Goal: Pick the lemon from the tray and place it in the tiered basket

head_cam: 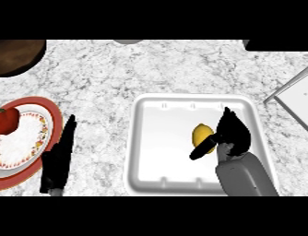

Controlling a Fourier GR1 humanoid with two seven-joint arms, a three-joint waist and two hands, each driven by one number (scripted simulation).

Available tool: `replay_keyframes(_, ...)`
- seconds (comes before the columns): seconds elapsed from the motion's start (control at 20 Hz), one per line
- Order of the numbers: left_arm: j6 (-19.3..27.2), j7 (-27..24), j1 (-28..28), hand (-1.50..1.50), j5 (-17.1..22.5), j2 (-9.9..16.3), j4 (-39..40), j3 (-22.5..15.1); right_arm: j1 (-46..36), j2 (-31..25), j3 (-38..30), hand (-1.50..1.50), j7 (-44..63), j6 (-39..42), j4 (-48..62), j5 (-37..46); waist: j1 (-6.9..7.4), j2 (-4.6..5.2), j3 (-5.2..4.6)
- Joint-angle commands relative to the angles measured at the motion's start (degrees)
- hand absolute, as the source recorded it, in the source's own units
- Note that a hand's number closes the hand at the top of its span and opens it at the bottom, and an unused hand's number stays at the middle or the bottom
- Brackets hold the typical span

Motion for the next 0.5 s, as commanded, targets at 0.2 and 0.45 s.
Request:
replay_keyframes(0.2,-2.22,0.78,2.55,0.0,1.33,0.21,1.83,0.64,-0.94,0.5,2.2,1.5,13.44,-3.21,2.87,-0.17,0.05,0.44,-0.37)
replay_keyframes(0.45,-2.62,3.08,1.82,0.0,1.47,0.19,0.78,1.47,-2.08,0.48,2.58,1.5,8.86,-3.03,4.36,0.84,-0.12,0.45,-0.33)
